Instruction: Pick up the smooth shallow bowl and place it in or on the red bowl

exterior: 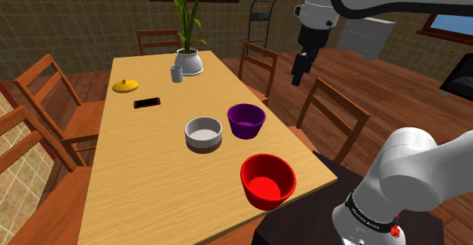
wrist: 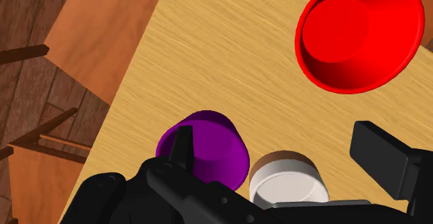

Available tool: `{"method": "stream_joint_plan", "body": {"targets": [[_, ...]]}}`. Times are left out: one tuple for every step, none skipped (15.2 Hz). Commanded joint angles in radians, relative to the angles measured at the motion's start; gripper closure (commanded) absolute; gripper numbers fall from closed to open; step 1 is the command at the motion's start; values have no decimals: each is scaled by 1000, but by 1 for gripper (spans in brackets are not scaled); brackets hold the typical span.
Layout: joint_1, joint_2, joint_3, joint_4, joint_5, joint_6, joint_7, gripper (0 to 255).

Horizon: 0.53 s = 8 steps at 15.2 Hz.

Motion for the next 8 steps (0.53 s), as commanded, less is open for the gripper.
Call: {"method": "stream_joint_plan", "body": {"targets": [[0,0,0,0,0,0,0,0],[1,25,-1,-8,3,33,5,0],[2,50,-1,-15,5,66,9,0],[3,77,-2,-20,7,98,14,0],[4,105,-3,-24,10,131,18,0],[5,134,-3,-26,12,163,23,0],[6,164,-4,-28,14,194,26,0],[7,195,-4,-27,17,225,30,0]]}}
